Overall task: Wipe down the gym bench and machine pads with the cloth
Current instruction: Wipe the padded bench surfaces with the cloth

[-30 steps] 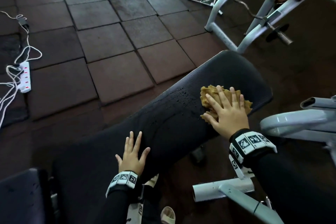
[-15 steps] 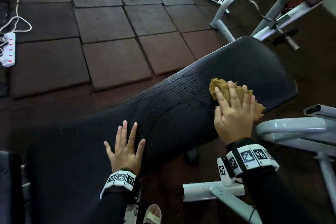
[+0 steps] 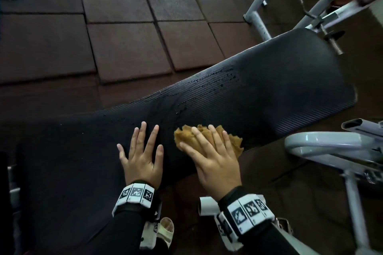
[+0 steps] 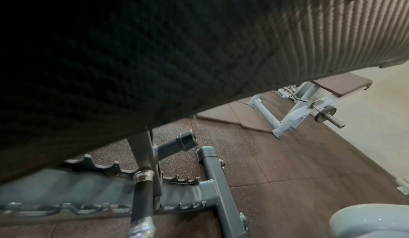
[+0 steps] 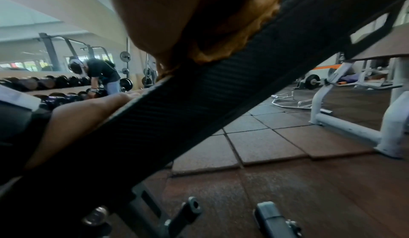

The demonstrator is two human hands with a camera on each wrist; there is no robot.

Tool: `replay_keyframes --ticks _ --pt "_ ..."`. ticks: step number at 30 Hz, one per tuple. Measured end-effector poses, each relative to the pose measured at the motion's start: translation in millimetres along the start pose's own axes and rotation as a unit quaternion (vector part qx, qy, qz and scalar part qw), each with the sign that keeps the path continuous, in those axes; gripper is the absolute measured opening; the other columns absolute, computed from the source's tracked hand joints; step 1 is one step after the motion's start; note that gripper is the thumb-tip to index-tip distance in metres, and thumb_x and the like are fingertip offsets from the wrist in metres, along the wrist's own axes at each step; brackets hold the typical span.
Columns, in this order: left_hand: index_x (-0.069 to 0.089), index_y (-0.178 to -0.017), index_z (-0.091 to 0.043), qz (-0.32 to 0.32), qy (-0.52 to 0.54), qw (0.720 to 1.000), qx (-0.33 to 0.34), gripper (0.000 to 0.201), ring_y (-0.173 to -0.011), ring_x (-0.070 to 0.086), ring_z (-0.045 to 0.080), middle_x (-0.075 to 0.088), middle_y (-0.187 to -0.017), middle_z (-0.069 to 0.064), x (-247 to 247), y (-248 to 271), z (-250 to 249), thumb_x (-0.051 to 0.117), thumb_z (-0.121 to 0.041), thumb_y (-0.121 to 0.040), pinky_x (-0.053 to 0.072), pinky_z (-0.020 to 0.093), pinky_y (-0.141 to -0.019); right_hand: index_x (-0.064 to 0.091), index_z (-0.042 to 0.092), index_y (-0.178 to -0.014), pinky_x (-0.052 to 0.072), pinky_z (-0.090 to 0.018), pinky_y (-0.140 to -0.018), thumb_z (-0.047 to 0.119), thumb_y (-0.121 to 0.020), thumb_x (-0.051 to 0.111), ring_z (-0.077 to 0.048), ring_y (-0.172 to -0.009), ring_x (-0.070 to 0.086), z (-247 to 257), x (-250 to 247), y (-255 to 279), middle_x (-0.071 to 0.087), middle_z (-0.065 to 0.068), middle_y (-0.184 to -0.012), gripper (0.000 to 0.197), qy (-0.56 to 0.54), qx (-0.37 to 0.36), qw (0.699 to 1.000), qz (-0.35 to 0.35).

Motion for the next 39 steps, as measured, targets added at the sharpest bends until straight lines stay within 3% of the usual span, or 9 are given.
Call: replay_keyframes --ticks 3,6,9,12,16,20,24,32,39 --pt "0.025 -0.145 -0.045 0.001 0.002 1.0 -0.003 0.05 -0.145 0.007 0.003 0.013 -0.157 -0.018 -1 0 -1 0.026 -0.049 -0.095 -0.005 0.052 -0.115 0.052 0.04 -0.131 0.022 -0.055 -0.11 0.025 -0.084 0.051 -0.032 -0.138 0.031 -27 -11 15 0.039 0.001 -0.147 0.049 0.03 0.021 0.999 0.009" --pt "0.024 -0.144 -0.045 0.001 0.003 1.0 -0.007 0.05 -0.145 0.007 0.004 0.013 -0.157 -0.018 -2 0 -1 0.026 -0.048 -0.094 -0.003 0.055 -0.115 0.053 0.038 -0.13 0.02 -0.056 -0.11 0.023 -0.081 0.049 -0.037 -0.135 0.035 -86 -35 11 0.042 -0.003 -0.145 0.051 0.049 0.124 0.991 -0.01" --pt "0.025 -0.144 -0.044 -0.004 0.008 1.0 -0.004 0.05 -0.145 0.008 0.004 0.015 -0.157 -0.017 -3 0 -1 0.027 -0.047 -0.094 -0.002 0.055 -0.115 0.054 0.033 -0.13 0.019 -0.059 -0.11 0.025 -0.087 0.049 -0.042 -0.134 0.033 -142 -52 -4 0.041 -0.007 -0.146 0.044 0.03 0.245 0.969 -0.026" --pt "0.024 -0.144 -0.045 -0.007 0.009 1.0 -0.004 0.05 -0.145 0.008 0.004 0.016 -0.157 -0.017 -3 0 -1 0.028 -0.046 -0.095 -0.002 0.055 -0.115 0.055 0.033 -0.13 0.016 -0.058 -0.111 0.032 -0.094 0.048 -0.044 -0.134 0.031 -149 -52 -30 0.04 -0.007 -0.147 0.037 0.023 0.289 0.956 -0.031" --pt "0.027 -0.144 -0.044 -0.012 0.013 1.0 -0.005 0.05 -0.145 0.009 0.004 0.017 -0.157 -0.016 -4 0 -2 0.029 -0.045 -0.094 -0.002 0.054 -0.116 0.054 0.037 -0.13 0.017 -0.055 -0.113 0.04 -0.092 0.051 -0.041 -0.136 0.03 -85 -33 -40 0.039 -0.005 -0.147 0.038 0.023 0.216 0.976 -0.027" --pt "0.028 -0.144 -0.042 -0.015 0.01 1.0 -0.004 0.05 -0.145 0.01 0.005 0.018 -0.157 -0.015 -5 0 -3 0.029 -0.045 -0.094 -0.002 0.054 -0.115 0.049 0.04 -0.133 0.018 -0.054 -0.113 0.027 -0.086 0.054 -0.035 -0.141 0.023 -1 -5 -3 0.034 -0.001 -0.15 0.049 -0.008 0.088 0.996 0.02" --pt "0.028 -0.144 -0.042 -0.013 0.011 1.0 -0.004 0.051 -0.145 0.01 0.005 0.018 -0.157 -0.015 -4 0 -2 0.03 -0.044 -0.094 -0.004 0.052 -0.115 0.042 0.041 -0.138 0.019 -0.054 -0.112 0.018 -0.08 0.044 -0.031 -0.143 0.017 7 4 36 0.029 0.001 -0.152 0.062 -0.005 0.045 0.996 0.074" --pt "0.03 -0.143 -0.041 -0.006 0.012 1.0 -0.013 0.051 -0.145 0.01 0.006 0.019 -0.157 -0.014 -6 0 -4 0.03 -0.044 -0.093 -0.004 0.053 -0.116 0.051 0.032 -0.133 0.015 -0.059 -0.11 0.01 -0.086 0.05 -0.046 -0.137 0.022 -126 -49 1 0.034 -0.008 -0.15 0.053 -0.02 0.279 0.96 0.012" --pt "0.033 -0.143 -0.039 0.003 0.022 1.0 -0.018 0.052 -0.145 0.011 0.007 0.019 -0.157 -0.013 -7 0 -6 0.029 -0.044 -0.092 -0.004 0.053 -0.116 0.022 0.04 -0.146 -0.007 -0.051 -0.114 0.033 -0.096 0.037 -0.037 -0.143 -0.006 -168 -42 -68 -0.002 0.001 -0.159 0.053 -0.029 0.403 0.91 0.092"
Point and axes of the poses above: each hand's wrist, its own y-axis away from the middle knuckle, its own x-axis out of the palm, z = x × y, the point moved 8 cm from there along -y, towards the middle knuckle
